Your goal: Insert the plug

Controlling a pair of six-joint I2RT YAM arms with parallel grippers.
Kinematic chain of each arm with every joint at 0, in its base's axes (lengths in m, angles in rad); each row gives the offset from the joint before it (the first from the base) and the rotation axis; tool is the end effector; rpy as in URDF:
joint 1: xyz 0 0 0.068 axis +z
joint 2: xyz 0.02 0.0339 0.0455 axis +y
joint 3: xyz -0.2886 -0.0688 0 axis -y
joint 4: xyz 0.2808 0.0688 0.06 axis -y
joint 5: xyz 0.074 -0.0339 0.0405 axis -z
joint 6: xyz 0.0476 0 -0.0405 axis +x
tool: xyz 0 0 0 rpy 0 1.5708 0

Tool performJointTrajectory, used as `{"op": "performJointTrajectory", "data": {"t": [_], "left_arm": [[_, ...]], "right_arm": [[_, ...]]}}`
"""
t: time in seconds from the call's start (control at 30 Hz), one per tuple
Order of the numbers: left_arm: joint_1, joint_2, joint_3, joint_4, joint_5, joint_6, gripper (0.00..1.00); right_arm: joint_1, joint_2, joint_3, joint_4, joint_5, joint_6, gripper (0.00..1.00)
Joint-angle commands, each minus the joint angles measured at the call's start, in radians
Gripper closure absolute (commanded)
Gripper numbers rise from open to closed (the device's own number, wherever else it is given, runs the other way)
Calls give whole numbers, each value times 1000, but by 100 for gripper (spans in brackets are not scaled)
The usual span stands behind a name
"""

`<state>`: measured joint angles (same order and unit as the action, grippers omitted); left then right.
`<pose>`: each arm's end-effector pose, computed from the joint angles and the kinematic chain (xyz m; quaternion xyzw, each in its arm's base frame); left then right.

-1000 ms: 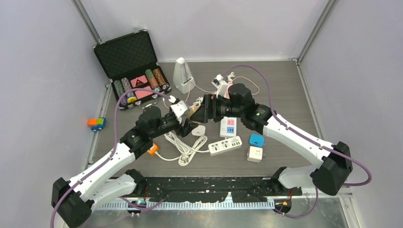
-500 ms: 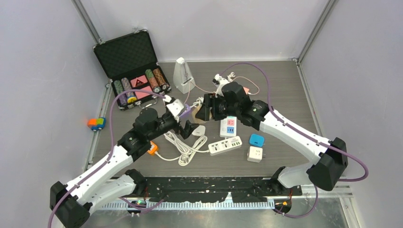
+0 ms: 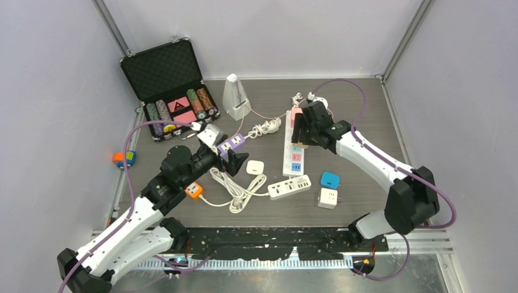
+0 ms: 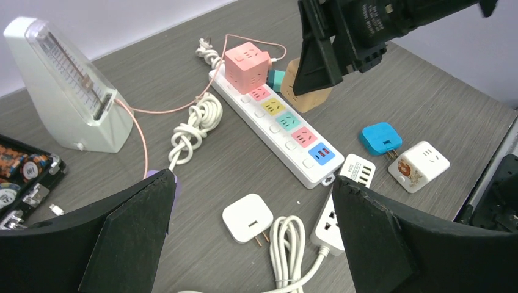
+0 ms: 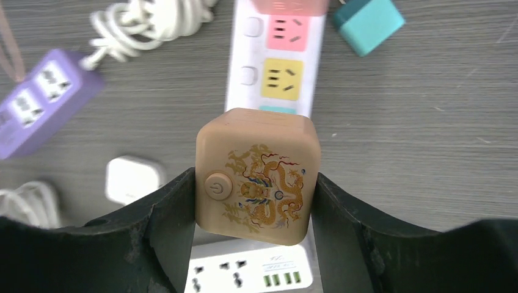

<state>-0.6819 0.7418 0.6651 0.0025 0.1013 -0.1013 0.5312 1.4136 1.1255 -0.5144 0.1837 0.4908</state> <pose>0.1622 -0.1379 0.3378 0.2425 0.6914 -0.2936 0.6139 0.3019 0.1673 0.2894 0.0157 0.9237 0.1083 0.3671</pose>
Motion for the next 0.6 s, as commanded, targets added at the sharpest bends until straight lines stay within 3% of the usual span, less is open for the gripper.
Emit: {"op": "performJointTrajectory", "data": {"t": [0.0,0.2,0.57], "left_arm": [[-6,-19,-10,-37,-24,-50,0],[-5,-35,-35,-29,-38,-70,0],[-5,-28,-40,-28,-38,-69,1]], "right_arm": [[-31,73,55,33,91,-51,90],[-46,201,133,19,91,-71,95],[-50,261,177,56,80,-71,95]]}}
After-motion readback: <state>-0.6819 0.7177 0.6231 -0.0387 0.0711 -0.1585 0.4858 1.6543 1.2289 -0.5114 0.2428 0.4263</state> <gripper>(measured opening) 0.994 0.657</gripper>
